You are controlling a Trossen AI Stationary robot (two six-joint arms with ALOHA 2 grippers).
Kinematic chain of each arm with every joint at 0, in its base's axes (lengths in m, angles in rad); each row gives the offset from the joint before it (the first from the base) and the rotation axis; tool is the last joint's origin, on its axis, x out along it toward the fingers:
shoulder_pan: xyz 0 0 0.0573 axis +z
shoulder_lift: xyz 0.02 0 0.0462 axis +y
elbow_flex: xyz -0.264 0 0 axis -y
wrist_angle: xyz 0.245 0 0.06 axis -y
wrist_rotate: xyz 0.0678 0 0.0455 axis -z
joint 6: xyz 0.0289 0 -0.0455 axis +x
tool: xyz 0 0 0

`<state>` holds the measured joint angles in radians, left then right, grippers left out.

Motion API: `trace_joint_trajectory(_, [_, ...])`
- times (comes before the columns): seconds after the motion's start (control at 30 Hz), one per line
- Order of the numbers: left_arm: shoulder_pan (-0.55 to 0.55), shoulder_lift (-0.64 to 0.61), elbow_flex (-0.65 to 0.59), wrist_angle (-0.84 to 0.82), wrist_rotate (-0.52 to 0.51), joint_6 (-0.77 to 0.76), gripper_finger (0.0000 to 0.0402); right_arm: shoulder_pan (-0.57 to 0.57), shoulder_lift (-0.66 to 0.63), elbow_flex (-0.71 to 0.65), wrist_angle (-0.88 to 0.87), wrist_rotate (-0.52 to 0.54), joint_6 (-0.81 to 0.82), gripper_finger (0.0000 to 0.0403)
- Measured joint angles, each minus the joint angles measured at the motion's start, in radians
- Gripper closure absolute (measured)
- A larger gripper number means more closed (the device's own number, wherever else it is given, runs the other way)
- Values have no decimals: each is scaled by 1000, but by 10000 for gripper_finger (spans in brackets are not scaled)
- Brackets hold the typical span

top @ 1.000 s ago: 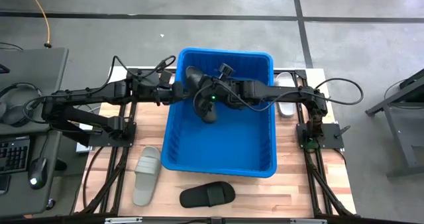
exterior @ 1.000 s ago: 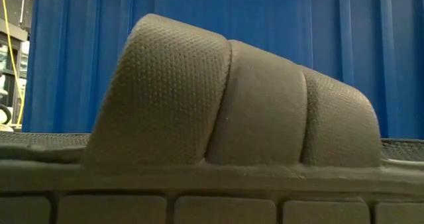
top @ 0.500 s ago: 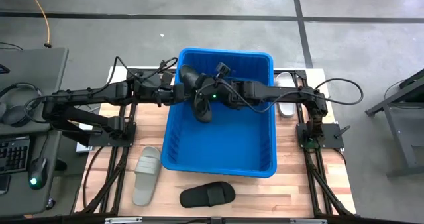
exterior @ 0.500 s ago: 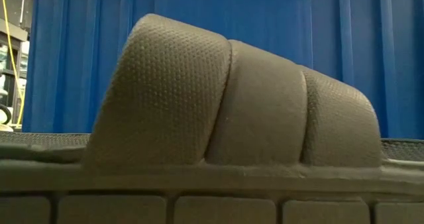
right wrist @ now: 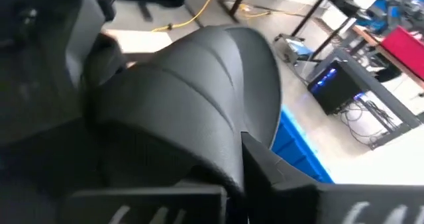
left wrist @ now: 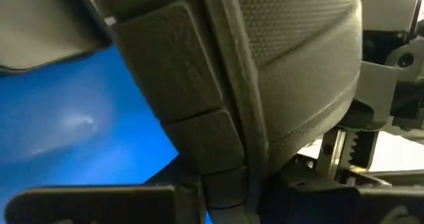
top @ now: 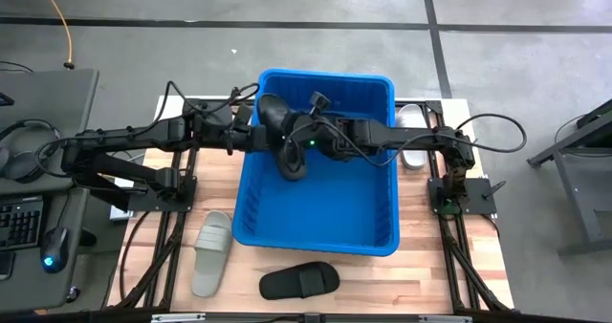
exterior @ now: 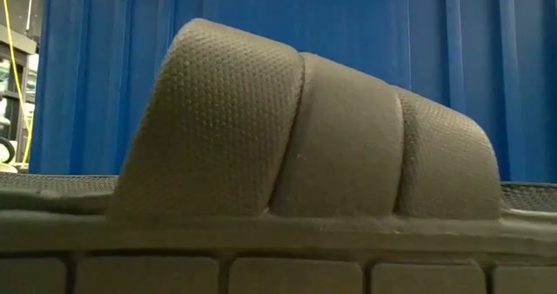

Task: Pick and place slides into bin
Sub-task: Put the black slide into the blue container

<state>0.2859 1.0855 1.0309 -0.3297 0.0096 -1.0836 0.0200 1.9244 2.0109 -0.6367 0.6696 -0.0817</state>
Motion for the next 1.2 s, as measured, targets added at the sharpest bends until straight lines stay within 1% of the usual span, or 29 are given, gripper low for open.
trace_joint_trajectory(0.1, [-1,1,0,-48,-1,14,331,0,1,0,-64,-25,68,375])
trace_joint_trajectory(0.17, [-1,2,0,-75,6,43,331,1,3,0,-105,-24,102,356])
trace_joint_trajectory(0.3, [1,2,0,-83,20,102,331,7,1,0,-161,50,156,313])
trace_joint_trajectory(0.4, [1,-9,0,-92,27,133,331,9,-12,0,-241,64,194,278])
trace_joint_trajectory(0.43, [2,-13,1,-94,29,134,331,6,-18,0,-261,58,216,267])
trace_joint_trajectory(0.5, [2,-14,2,-100,44,155,331,-1,-34,0,-301,11,245,248])
trace_joint_trajectory(0.63, [3,-13,3,-103,127,225,331,-3,-77,0,-354,-60,289,219])
trace_joint_trajectory(0.77, [4,-13,6,-105,196,227,331,-2,-124,-2,-387,-121,308,206])
trace_joint_trajectory(0.87, [6,-13,6,-108,256,261,331,-2,-169,-3,-426,-158,308,202])
trace_joint_trajectory(0.93, [4,-23,-1,-190,383,301,331,-5,-229,-8,-509,-88,306,202])
trace_joint_trajectory(1.0, [-2,-18,1,-182,474,335,331,-5,-273,4,-474,-28,312,202])
trace_joint_trajectory(1.03, [-3,-21,2,-212,525,348,331,-2,-289,3,-504,-18,322,202])
trace_joint_trajectory(1.07, [-2,-22,2,-244,557,361,331,2,-310,0,-541,-33,339,201])
trace_joint_trajectory(1.13, [2,-18,2,-260,565,369,331,7,-328,-4,-549,-99,387,201])
trace_joint_trajectory(1.2, [4,-20,0,-269,556,362,331,3,-368,-6,-566,-137,421,202])
